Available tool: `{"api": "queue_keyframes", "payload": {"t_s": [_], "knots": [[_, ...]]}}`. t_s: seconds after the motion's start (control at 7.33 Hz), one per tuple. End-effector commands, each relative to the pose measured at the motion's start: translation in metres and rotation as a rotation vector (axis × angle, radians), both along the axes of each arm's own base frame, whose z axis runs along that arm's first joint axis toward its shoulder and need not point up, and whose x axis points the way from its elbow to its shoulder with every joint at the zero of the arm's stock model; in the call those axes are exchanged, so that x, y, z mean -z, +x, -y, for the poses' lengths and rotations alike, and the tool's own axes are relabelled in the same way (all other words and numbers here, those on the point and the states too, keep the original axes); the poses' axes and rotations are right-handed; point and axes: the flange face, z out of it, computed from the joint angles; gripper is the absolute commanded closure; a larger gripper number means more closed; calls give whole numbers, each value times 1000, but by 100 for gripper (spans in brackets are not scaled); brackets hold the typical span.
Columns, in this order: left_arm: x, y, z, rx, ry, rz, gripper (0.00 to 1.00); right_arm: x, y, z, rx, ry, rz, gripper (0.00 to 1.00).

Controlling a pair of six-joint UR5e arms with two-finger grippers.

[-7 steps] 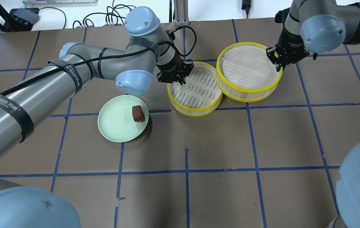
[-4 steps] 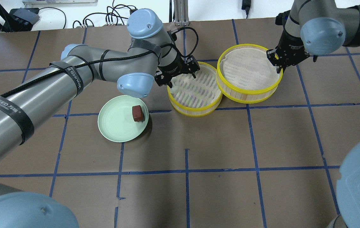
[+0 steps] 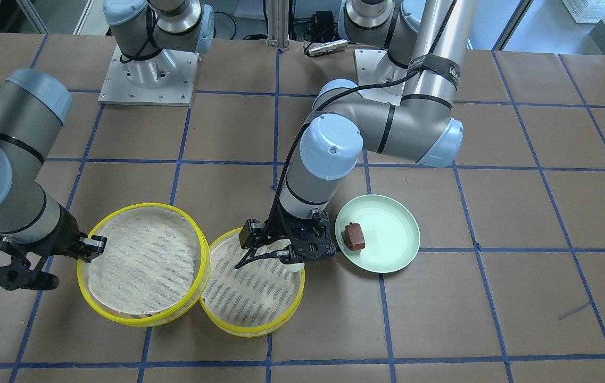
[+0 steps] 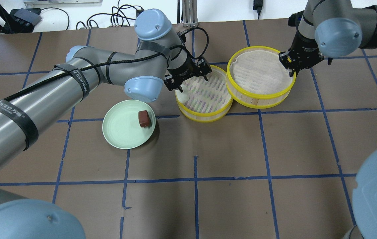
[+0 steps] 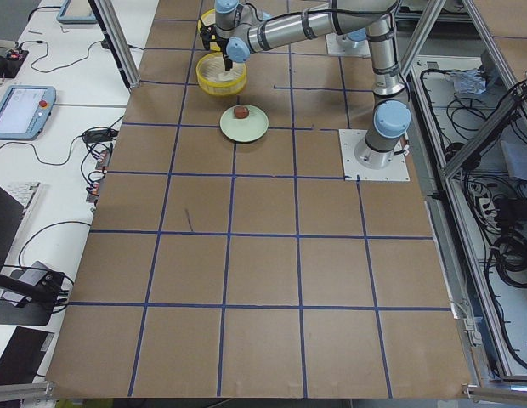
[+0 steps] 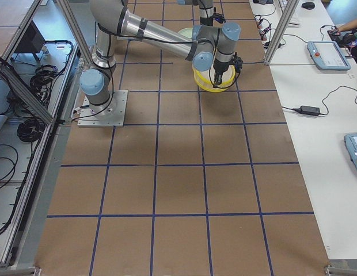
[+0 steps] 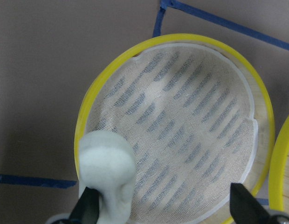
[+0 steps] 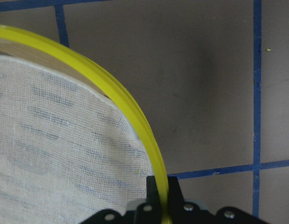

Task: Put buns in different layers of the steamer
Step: 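Lower the white bun into the bottom steamer tier and open the left gripper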

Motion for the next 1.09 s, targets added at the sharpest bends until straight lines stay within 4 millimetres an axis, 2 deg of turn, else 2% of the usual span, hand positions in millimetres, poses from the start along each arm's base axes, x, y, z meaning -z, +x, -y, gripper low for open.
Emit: {"api": "queue_keyframes", "payload": {"t_s": [0.0, 0.14, 0.27, 0.41, 0.55, 0.68, 0.82, 0.95], "knots": [[-1, -6, -5, 12, -3, -12, 0, 2, 0, 0, 1, 4, 2, 92], [-7, 3, -6, 128, -52, 38, 0, 1, 0, 0, 1, 2, 2, 92], [-10, 34, 5, 229, -110, 188, 0, 2, 3, -2, 13, 9, 4, 92], [-4, 60, 5, 255, -96, 233, 0, 1, 9, -5, 42, 7, 2, 92], [15, 98, -3, 293, -54, 250, 0, 1, 26, -7, 71, 4, -3, 92], [34, 134, -16, 311, -7, 252, 0, -1, 55, -10, 103, -13, -9, 92], [59, 151, -34, 289, 57, 248, 0, -1, 83, -15, 141, -21, -12, 92], [76, 152, -47, 284, 94, 246, 0, -4, 107, -18, 155, -42, -10, 92]]}}
